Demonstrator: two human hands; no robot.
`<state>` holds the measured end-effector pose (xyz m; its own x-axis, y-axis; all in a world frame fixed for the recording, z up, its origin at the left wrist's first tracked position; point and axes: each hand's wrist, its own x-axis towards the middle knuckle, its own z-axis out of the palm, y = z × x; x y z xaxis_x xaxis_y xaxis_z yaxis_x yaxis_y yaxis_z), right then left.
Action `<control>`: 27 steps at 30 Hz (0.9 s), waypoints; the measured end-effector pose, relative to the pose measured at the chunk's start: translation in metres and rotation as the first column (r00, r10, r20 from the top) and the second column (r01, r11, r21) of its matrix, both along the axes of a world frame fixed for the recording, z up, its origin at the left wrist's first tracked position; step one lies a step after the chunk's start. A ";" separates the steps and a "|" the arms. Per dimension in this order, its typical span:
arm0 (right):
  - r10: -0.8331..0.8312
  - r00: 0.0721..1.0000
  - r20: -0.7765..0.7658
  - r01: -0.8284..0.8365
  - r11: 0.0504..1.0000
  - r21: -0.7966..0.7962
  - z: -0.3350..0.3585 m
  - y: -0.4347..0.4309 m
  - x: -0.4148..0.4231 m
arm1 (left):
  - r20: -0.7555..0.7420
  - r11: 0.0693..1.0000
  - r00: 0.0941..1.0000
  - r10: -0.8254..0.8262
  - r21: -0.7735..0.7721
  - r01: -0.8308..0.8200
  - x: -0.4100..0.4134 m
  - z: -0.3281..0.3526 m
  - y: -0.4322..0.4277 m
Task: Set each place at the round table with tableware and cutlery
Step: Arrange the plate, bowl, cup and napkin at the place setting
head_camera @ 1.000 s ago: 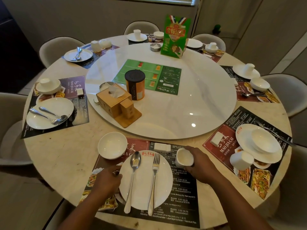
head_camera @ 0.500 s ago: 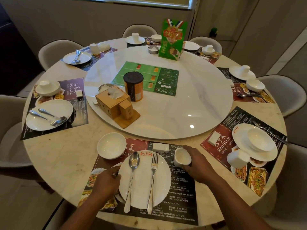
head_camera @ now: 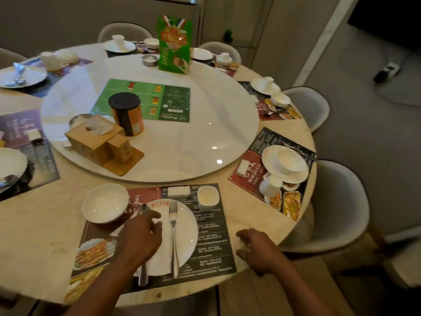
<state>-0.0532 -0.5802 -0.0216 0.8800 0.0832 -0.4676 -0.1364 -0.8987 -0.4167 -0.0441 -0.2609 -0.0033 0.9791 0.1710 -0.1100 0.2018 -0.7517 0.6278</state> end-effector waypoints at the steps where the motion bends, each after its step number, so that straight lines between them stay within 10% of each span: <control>1: 0.008 1.000 -0.009 -0.008 1.000 -0.011 0.003 -0.010 -0.004 | 0.008 0.999 0.999 -0.045 0.004 0.045 0.003 0.004 -0.013; 10: -0.072 0.991 0.112 0.079 0.996 -0.052 0.046 -0.146 0.019 | 0.041 0.943 0.946 -0.322 -0.070 0.324 0.042 0.023 -0.155; 20: 0.043 0.986 0.160 -0.046 0.999 0.014 0.071 -0.307 0.105 | -0.112 0.997 0.991 -0.074 -0.022 0.072 0.065 0.006 -0.301; 27: 0.361 0.877 0.316 -0.349 0.932 -0.094 0.083 -0.259 0.215 | -0.141 0.998 0.989 0.039 0.056 -0.032 0.088 0.009 -0.339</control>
<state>0.1614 -0.8396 0.0615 0.8968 0.4081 -0.1709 0.3314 -0.8755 -0.3518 0.0442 -0.6001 0.0053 0.9475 0.2146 -0.2370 0.3129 -0.7742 0.5501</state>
